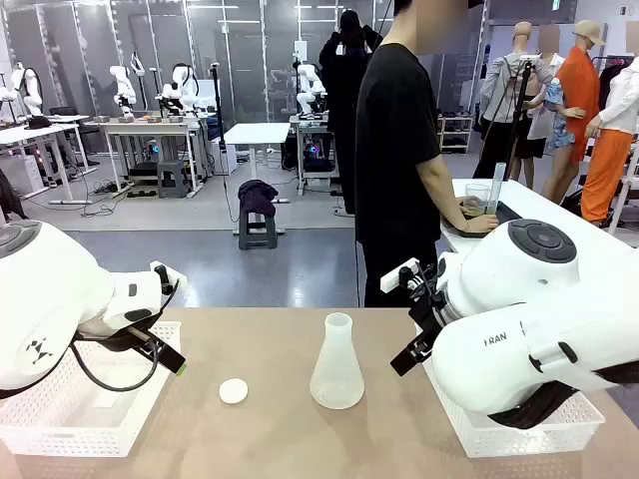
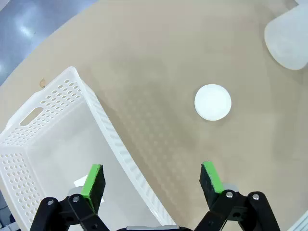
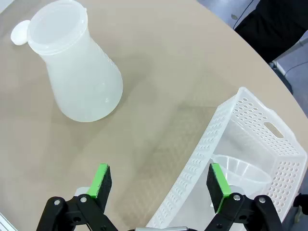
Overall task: Prepare the solutions needed for the experiment.
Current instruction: Pick up the Plastic Funnel and insert it into the Big flask.
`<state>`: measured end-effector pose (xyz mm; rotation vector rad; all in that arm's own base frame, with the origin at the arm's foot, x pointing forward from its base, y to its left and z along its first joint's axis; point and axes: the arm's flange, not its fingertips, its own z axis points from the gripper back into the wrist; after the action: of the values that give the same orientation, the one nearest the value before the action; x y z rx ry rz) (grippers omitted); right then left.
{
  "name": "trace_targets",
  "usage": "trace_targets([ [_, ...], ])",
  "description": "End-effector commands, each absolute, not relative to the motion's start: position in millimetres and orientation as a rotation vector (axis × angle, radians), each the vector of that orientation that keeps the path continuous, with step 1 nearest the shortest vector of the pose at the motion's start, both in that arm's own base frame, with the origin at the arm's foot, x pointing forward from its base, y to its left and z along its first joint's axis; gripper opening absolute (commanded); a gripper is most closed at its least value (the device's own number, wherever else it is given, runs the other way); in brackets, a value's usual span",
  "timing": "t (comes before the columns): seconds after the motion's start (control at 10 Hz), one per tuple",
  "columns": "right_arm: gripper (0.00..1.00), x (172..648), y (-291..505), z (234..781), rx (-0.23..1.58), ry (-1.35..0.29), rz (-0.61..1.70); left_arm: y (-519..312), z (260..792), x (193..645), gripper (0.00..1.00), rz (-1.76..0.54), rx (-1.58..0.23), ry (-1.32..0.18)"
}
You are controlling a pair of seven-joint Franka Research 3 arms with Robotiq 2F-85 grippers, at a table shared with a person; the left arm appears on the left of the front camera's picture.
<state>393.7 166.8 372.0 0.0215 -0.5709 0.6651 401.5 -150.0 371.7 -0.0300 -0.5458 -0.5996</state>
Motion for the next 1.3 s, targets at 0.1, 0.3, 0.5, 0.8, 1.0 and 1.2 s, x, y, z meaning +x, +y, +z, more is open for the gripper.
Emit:
trace_targets([
  [0.1, 1.00, 393.7, 166.8, 372.0, 0.022, -0.571, 0.665, -150.2, 371.7, 401.4, 1.00, -0.600, -0.030, -0.546],
  [0.3, 1.00, 393.7, 166.8, 372.0, 0.022, -0.571, 0.665, -150.2, 371.7, 401.4, 1.00, -0.600, -0.030, -0.546],
  [0.5, 1.00, 393.7, 166.8, 372.0, 0.022, -0.571, 0.665, -150.2, 371.7, 401.4, 1.00, -0.600, -0.030, -0.546],
  [0.8, 1.00, 393.7, 166.8, 372.0, 0.022, -0.571, 0.665, -150.2, 371.7, 401.4, 1.00, -0.600, -0.030, -0.546],
  [1.0, 1.00, 393.7, 166.8, 372.0, 0.022, -0.571, 0.665, -150.2, 371.7, 401.4, 1.00, -0.600, -0.030, -0.546],
  [1.2, 1.00, 393.7, 166.8, 372.0, 0.022, -0.571, 0.665, -150.2, 371.7, 401.4, 1.00, -0.600, -0.030, -0.546],
])
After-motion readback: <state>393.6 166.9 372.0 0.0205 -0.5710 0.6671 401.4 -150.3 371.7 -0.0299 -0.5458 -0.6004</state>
